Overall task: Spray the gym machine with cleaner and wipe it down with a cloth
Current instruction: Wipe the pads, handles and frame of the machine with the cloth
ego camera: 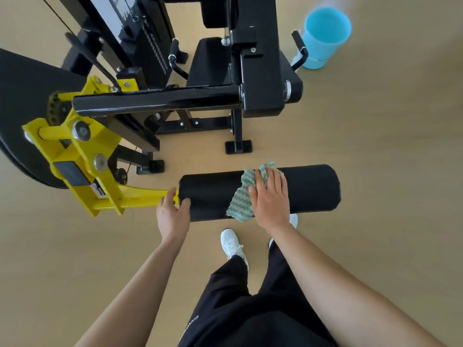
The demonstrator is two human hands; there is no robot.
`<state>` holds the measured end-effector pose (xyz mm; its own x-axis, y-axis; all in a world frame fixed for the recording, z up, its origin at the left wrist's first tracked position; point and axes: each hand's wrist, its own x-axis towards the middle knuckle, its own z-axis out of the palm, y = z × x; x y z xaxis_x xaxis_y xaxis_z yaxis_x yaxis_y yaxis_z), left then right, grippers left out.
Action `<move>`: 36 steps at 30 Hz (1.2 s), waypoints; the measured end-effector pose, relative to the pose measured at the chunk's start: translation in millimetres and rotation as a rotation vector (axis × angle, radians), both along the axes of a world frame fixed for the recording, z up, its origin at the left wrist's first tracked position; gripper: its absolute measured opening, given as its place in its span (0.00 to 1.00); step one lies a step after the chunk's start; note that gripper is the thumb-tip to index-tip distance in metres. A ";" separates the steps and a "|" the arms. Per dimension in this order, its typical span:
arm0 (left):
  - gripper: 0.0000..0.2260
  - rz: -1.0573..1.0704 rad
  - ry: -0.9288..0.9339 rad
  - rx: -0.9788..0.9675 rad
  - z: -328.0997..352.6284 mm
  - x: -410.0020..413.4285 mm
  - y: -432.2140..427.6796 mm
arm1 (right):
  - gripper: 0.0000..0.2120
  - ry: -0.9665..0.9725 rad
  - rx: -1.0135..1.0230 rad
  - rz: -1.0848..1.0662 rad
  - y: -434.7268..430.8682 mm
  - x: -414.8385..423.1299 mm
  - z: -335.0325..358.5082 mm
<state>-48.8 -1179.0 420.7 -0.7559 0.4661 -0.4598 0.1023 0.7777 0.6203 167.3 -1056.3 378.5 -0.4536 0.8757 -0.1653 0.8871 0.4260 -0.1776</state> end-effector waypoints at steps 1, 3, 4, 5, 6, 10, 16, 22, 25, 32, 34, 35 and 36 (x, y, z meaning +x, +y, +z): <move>0.25 -0.040 0.032 -0.034 -1.5 3.4 7.3 | 0.27 -0.011 0.004 -0.056 2.9 10.6 -1.5; 0.29 -0.103 0.088 -0.106 -2.5 10.6 18.9 | 0.28 -0.014 0.012 -0.173 10.2 32.4 -4.0; 0.31 -0.119 0.113 -0.139 -2.3 13.5 22.6 | 0.29 -0.014 0.013 -0.234 14.8 43.9 -4.8; 0.33 -0.129 0.137 -0.166 -1.9 15.7 25.2 | 0.30 -0.014 0.009 -0.294 19.8 56.0 -5.2; 0.34 -0.136 0.157 -0.185 -1.5 17.0 26.8 | 0.30 -0.012 0.001 -0.355 25.0 67.7 -5.2; 0.36 -0.158 0.202 -0.209 -3.2 16.9 28.3 | 0.30 -0.014 -0.005 -0.545 34.5 86.3 -4.5; 0.34 -0.181 0.211 -0.245 -4.5 13.7 36.3 | 0.30 0.027 -0.097 -0.204 -8.5 17.0 0.1; 0.36 -0.203 0.195 -0.278 -8.1 1.4 42.2 | 0.36 -0.028 -0.097 -0.021 -21.3 16.9 -4.5; 0.36 -0.203 0.189 -0.254 -7.9 1.4 39.3 | 0.40 -0.064 -0.112 -0.174 -12.5 56.2 -7.4; 0.36 -0.161 0.173 -0.224 -11.1 3.2 35.6 | 0.39 0.091 -0.182 -0.661 -0.5 104.7 -8.2; 0.36 -0.161 0.186 -0.220 -13.0 6.2 34.1 | 0.39 0.145 -0.187 -0.747 6.7 92.2 -6.6; 0.36 -0.158 0.190 -0.222 -13.9 6.3 33.0 | 0.39 0.144 -0.183 -0.756 11.6 85.0 -5.0; 0.36 -0.153 0.192 -0.222 -14.3 6.5 32.2 | 0.37 0.126 -0.176 -0.740 17.1 79.0 -3.2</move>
<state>-42.3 -1146.8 406.4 -0.7676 0.4855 -0.4184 0.3271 0.8582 0.3957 246.3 -1039.2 375.4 0.2152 0.9241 -0.3159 0.8986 -0.3140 -0.3066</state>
